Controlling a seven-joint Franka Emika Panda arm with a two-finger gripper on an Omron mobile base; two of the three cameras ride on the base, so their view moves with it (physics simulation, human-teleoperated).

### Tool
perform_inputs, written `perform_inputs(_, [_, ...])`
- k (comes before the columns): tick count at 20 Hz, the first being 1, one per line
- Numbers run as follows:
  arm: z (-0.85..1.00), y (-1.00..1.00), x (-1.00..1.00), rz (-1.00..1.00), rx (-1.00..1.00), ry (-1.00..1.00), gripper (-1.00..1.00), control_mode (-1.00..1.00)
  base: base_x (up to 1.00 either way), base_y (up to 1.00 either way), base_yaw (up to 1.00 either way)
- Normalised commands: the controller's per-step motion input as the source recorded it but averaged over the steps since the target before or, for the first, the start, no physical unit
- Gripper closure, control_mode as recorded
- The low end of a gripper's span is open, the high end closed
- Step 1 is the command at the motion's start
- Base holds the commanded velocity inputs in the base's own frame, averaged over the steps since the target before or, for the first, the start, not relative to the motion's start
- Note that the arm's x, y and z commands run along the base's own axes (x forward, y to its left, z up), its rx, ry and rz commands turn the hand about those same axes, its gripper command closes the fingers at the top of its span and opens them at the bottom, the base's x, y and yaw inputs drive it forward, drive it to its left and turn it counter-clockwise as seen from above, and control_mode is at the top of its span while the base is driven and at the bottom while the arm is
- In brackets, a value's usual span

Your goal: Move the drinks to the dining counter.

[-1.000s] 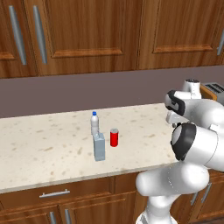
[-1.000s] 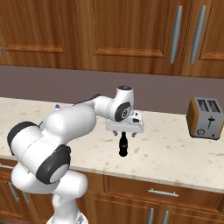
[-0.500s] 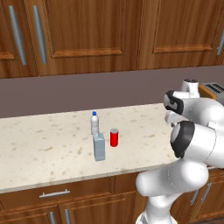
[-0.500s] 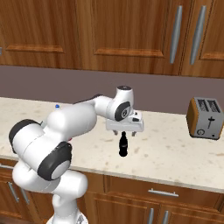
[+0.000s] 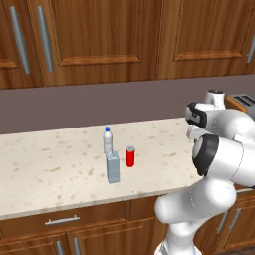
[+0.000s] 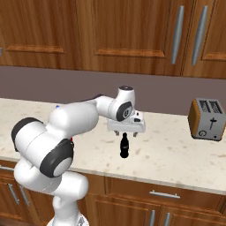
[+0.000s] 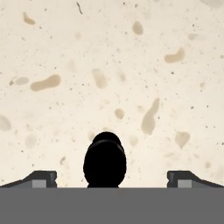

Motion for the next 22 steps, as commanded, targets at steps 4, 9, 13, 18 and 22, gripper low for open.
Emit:
perform_inputs(4, [-0.10,0.01,0.00,0.00,0.00,0.00,-1.00,-1.00,0.00,0.00,0.00])
perform_inputs(9, [-0.15,0.00,0.00,0.00,0.00,0.00,-1.00,-1.00,0.00,0.00,0.00])
perform_inputs(13, [-0.13,0.00,0.00,0.00,0.00,0.00,-1.00,-1.00,0.00,0.00,0.00])
perform_inputs(18, [-0.01,0.00,0.00,0.00,0.00,0.00,1.00,-1.00,0.00,0.00,0.00])
perform_inputs(22, [0.00,0.00,-0.01,0.00,0.00,0.00,1.00,-1.00,0.00,0.00,0.00])
